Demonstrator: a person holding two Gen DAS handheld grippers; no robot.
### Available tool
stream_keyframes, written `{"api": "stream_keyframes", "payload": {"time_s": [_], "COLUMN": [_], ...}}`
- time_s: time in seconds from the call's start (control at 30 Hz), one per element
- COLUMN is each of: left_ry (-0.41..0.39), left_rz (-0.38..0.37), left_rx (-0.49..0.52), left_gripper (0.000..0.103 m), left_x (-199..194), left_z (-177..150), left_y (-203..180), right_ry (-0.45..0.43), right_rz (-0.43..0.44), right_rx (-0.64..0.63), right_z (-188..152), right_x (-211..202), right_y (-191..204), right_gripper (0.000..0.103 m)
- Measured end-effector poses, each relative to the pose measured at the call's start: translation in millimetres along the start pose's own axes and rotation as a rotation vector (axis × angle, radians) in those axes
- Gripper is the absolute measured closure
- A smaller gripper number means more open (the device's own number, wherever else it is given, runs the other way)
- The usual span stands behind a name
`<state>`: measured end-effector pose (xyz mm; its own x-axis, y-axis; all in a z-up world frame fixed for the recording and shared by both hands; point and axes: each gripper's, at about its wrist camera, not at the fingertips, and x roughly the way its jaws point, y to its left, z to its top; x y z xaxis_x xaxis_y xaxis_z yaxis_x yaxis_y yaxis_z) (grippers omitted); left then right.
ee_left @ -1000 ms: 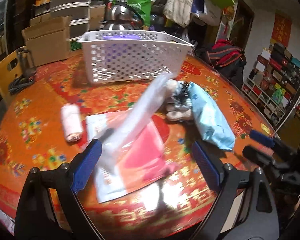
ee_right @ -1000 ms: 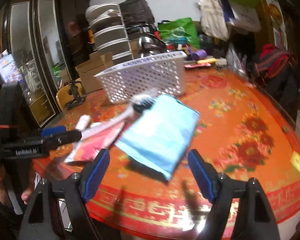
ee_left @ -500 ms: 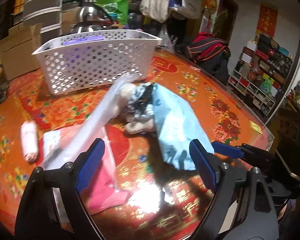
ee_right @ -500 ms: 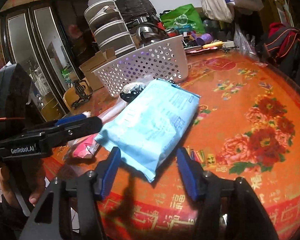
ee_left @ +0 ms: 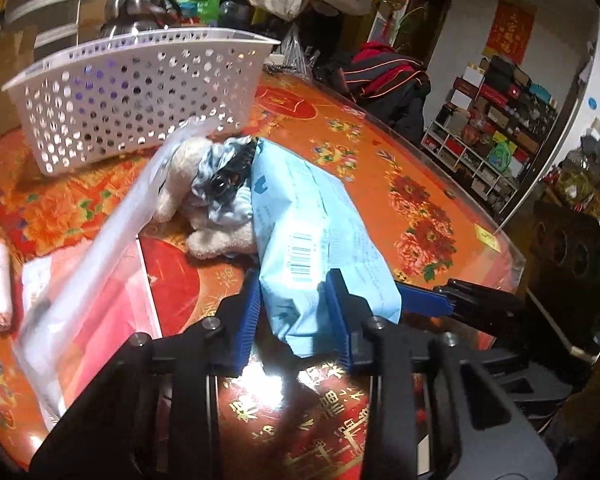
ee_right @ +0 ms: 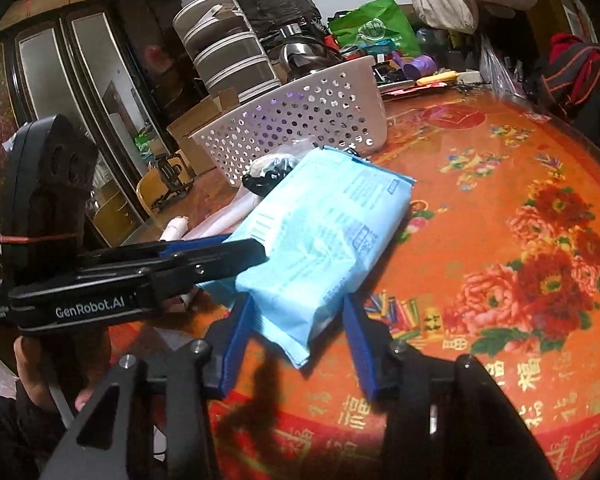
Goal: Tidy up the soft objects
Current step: 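Carry the light-blue packet into the white basket and release it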
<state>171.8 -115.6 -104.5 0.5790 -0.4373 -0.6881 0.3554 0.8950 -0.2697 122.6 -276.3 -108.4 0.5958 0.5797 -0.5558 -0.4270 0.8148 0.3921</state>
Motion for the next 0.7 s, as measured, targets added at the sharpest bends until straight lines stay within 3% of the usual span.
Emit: {"api": "stream_keyframes", "payload": {"time_s": [0.23,0.3,0.5,0.7], "left_ry": [0.003,-0.003,-0.031,-0.080], "left_rz": [-0.018,-0.038,-0.059,-0.061], "left_rx": [-0.032,-0.029,-0.011,0.013], "left_gripper": [0.085,0.086,0.087,0.087], "left_x": [2.2,1.0,-9.9,-34.6], "left_z": [-4.0,-4.6,-3.6,9.9], "left_y": [1.3,0.6,-3.4,-8.5], "right_ry": [0.004,0.008,-0.014,-0.065], "right_rz": [-0.019,-0.051,-0.073,-0.099], "right_rx": [-0.043,-0.072,-0.083,-0.129], "right_z": [1.8,1.8,6.0,22.3], "right_x": [3.8,5.2,-0.8,-16.9], "right_y": [8.0,12.6,18.6,37.3], "right_gripper": [0.066,0.074,0.081,0.082]}}
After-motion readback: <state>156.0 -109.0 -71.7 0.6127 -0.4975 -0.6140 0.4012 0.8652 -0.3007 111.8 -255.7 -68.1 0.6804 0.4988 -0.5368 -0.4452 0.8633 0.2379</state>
